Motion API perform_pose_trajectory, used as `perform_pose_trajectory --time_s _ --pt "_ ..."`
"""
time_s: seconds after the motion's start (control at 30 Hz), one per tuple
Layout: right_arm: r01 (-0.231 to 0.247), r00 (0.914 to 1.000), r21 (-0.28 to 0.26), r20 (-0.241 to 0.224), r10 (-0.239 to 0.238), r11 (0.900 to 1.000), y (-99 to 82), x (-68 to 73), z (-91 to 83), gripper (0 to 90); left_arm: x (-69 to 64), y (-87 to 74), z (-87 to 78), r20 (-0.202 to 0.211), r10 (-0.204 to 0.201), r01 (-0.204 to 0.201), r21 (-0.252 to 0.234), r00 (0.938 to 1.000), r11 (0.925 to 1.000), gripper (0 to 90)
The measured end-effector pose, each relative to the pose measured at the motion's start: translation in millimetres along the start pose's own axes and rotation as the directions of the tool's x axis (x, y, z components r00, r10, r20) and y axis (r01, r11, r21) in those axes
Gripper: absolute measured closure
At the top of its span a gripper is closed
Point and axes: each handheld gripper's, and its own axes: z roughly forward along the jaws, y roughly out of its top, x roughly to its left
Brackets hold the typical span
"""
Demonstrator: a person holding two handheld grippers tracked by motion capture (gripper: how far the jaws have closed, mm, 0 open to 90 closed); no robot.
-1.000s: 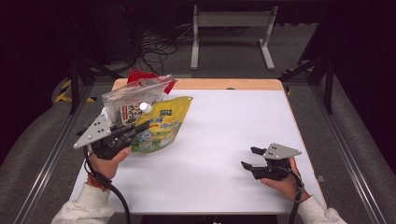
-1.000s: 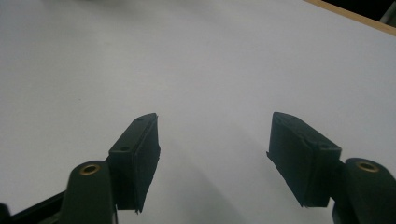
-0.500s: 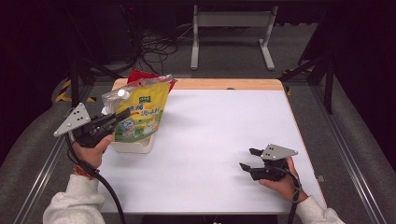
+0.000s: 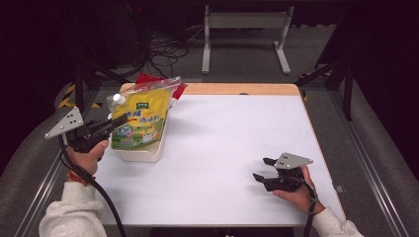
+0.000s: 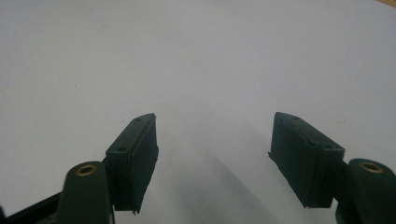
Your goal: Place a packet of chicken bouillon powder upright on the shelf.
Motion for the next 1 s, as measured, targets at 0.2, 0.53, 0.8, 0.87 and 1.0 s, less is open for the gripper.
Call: perform_pose_trajectory --time_s 0.2,0.53,0.8,0.87,1.0 --pt "-0.001 1.0000 0.000 -0.006 0.001 1.0000 0.1 0.5 0.4 31.5 14.1 -20.4 6.3 0.000 -0.059 0.059 -0.011 0.9982 0.9982 89.1" --pt "0.011 0.9997 -0.006 -0.023 -0.011 0.9999 1.8 4.3 -0.1 31.4 13.8 -42.5 9.2 -0.059 -0.050 0.053 0.052 0.9971 0.9973 88.2" --pt "0.017 0.9997 -0.013 -0.019 -0.017 0.9998 2.6 4.6 -2.2 31.3 3.8 -43.9 7.1 -0.133 0.015 -0.002 0.103 0.9910 0.9947 88.0" --pt "0.022 0.9996 -0.019 -0.020 -0.022 0.9996 3.1 4.9 -3.2 31.2 1.1 -44.5 7.1 -0.160 0.040 -0.019 0.126 0.9863 0.9918 88.0" --pt "0.023 0.9995 -0.028 -0.019 -0.024 0.9993 4.3 5.3 -5.1 31.2 -2.6 -44.7 6.4 -0.175 0.060 -0.032 0.153 0.9827 0.9877 88.1"
